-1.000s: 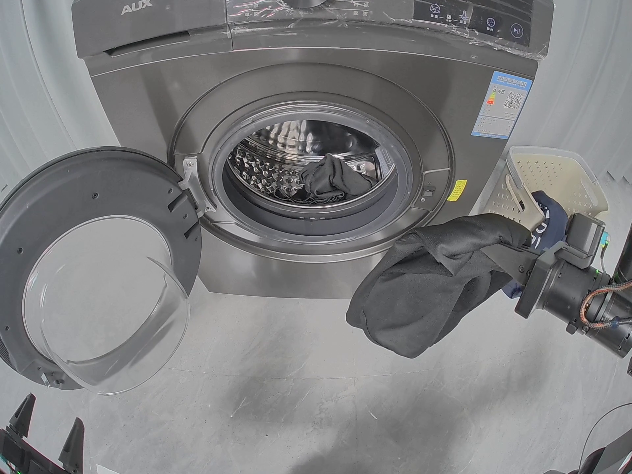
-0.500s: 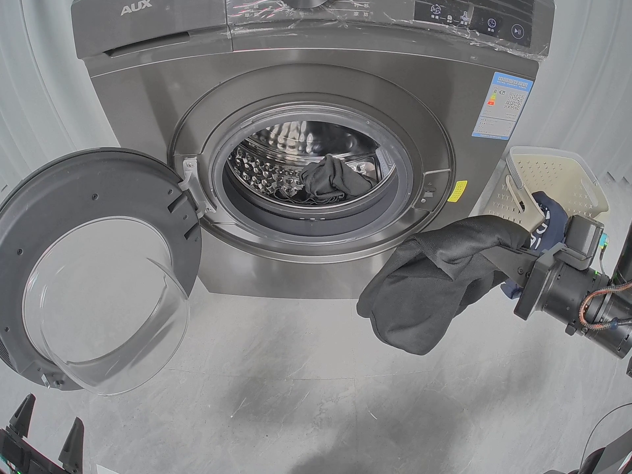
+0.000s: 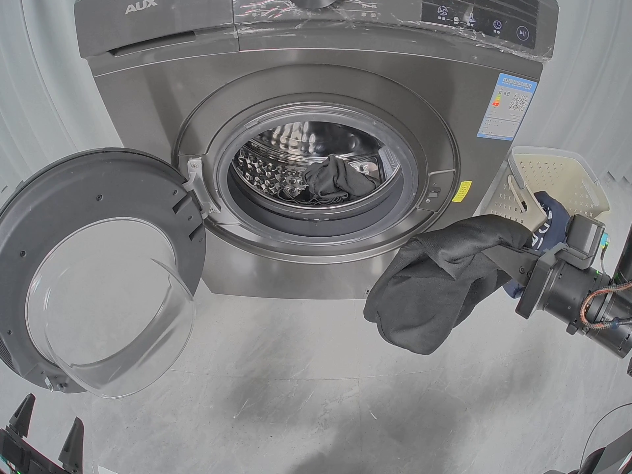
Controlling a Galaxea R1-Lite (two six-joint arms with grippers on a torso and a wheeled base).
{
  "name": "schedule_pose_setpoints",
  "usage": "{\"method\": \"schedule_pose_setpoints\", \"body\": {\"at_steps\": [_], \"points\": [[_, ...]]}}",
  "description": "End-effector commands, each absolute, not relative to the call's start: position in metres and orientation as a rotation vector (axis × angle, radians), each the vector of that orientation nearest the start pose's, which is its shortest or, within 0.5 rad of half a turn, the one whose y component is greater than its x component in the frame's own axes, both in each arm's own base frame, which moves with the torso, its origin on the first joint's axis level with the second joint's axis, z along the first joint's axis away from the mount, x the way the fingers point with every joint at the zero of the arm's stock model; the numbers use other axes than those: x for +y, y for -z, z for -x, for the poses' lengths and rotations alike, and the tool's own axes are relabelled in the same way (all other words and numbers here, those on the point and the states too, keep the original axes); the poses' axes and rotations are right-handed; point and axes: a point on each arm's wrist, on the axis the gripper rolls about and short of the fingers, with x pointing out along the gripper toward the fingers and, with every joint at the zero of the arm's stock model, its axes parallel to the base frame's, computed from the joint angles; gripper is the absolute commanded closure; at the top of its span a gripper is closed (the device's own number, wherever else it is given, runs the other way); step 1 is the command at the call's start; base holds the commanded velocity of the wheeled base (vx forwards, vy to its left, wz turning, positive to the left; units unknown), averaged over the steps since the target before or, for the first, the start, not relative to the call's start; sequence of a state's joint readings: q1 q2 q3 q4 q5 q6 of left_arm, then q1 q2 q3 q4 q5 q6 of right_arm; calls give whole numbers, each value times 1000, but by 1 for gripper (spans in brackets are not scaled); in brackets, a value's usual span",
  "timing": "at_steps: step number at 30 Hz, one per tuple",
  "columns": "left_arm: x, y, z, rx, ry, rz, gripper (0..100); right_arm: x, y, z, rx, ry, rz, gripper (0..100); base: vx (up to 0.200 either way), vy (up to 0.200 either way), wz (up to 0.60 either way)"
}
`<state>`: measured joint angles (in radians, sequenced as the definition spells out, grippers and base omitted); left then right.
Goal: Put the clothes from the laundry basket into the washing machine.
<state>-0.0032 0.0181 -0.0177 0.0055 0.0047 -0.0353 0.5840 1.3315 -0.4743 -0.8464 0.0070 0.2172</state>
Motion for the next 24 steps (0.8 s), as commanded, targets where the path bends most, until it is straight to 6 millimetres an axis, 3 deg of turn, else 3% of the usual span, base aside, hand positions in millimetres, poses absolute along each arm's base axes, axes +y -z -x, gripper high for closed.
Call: {"method": "schedule_pose_setpoints", "body": {"at_steps": [1, 8, 15, 19, 24], "points": [[0, -76, 23, 6, -2, 34, 0, 112, -205, -167, 84, -594, -209, 100, 0, 0, 0], [0, -76, 23, 6, -3, 35, 0, 111, -199, -165, 109, -597, -208, 100, 0, 0, 0], [0, -76, 23, 6, -3, 34, 0, 116, -201, -166, 105, -614, -206, 100, 0, -171, 0], [0, -76, 23, 5, -6, 26, 0, 128, -205, -166, 100, -658, -209, 100, 0, 0, 0], [0, -75, 23, 6, -5, -12, 0, 157, -210, -171, 114, -733, -230, 100, 0, 0, 0]]}}
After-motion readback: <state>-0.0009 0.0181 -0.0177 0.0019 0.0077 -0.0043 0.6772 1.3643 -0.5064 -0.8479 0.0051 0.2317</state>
